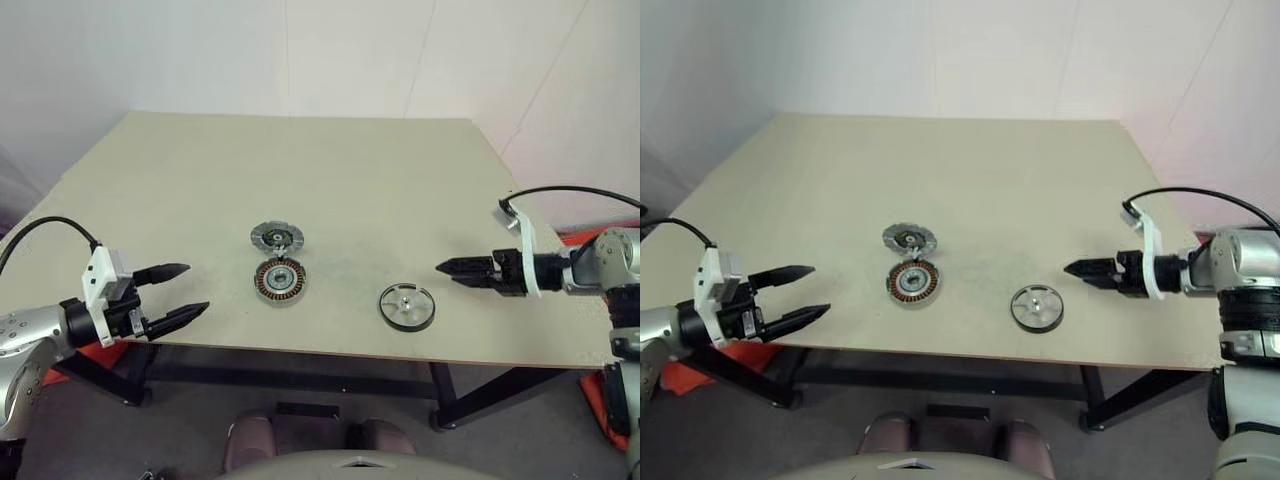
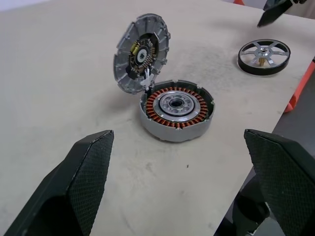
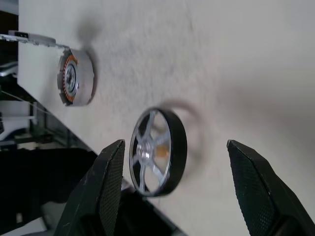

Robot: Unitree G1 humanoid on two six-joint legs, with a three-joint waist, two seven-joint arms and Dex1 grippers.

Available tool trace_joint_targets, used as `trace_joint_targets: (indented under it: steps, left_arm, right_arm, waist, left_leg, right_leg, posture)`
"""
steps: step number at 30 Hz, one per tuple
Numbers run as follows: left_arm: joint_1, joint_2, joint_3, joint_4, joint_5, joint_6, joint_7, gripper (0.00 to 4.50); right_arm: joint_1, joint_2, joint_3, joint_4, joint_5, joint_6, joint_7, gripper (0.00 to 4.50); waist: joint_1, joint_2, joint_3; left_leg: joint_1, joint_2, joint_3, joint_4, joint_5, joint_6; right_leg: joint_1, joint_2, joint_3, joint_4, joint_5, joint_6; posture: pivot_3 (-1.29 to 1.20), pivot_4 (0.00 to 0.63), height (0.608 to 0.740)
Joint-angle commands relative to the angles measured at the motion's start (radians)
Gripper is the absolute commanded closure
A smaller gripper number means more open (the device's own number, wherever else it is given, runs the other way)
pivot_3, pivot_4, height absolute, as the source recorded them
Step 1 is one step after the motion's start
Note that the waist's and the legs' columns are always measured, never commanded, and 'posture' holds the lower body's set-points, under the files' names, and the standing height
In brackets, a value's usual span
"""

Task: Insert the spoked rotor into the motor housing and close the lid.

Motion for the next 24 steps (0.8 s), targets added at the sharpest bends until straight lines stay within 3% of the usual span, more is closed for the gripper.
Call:
trace_joint_targets:
  steps: [1, 11, 19, 22, 24]
  left_arm:
    - [-0.013, -0.001, 0.011, -0.023, -0.008, -0.025, 0.001, 0.0]
    - [-0.011, 0.002, 0.014, -0.023, -0.016, -0.038, -0.01, 0.0]
    - [-0.011, -0.004, 0.014, -0.026, -0.02, -0.038, -0.006, 0.0]
    - [-0.015, -0.006, 0.013, -0.026, -0.017, -0.041, -0.003, 0.0]
    - [-0.015, -0.006, 0.014, -0.026, -0.015, -0.042, -0.002, 0.0]
  right_arm:
    - [0.028, -0.037, -0.011, -0.009, 0.064, 0.043, 0.014, 0.79]
    - [0.094, -0.011, -0.011, 0.038, 0.234, 0.046, -0.02, 0.79]
    - [0.101, 0.064, -0.035, 0.092, 0.351, 0.046, -0.159, 0.79]
    - [0.087, 0.088, -0.067, 0.123, 0.372, 0.046, -0.216, 1.32]
    - [0.071, 0.097, -0.095, 0.156, 0.392, 0.046, -0.25, 1.98]
  waist:
    - [0.0, 0.001, 0.0]
    - [-0.001, 0.001, 0.0]
    - [-0.001, 0.001, -0.001]
    - [-0.001, 0.001, -0.001]
    - [-0.001, 0.001, -0.001]
  left_leg:
    - [0.0, 0.0, 0.0, 0.0, 0.0, 0.0]
    - [0.002, 0.0, 0.0, 0.002, 0.0, 0.0]
    - [0.002, 0.0, 0.0, 0.003, 0.0, 0.0]
    - [0.002, 0.0, 0.0, 0.003, 0.0, 0.0]
    - [0.002, 0.0, 0.0, 0.003, 0.0, 0.0]
  right_leg:
    - [0.0, 0.0, 0.0, 0.0, 0.0, 0.0]
    - [0.002, 0.0, 0.0, -0.001, 0.0, 0.0]
    - [0.003, 0.0, -0.001, -0.001, 0.0, 0.0]
    - [0.003, 0.0, -0.001, -0.001, 0.0, 0.0]
    - [0.003, 0.0, -0.001, -0.001, 0.0, 0.0]
  posture:
    - [0.0, 0.0, 0.74]
    - [0.0, 0.0, 0.74]
    - [0.0, 0.0, 0.74]
    - [0.0, 0.0, 0.74]
    - [0.0, 0.0, 0.74]
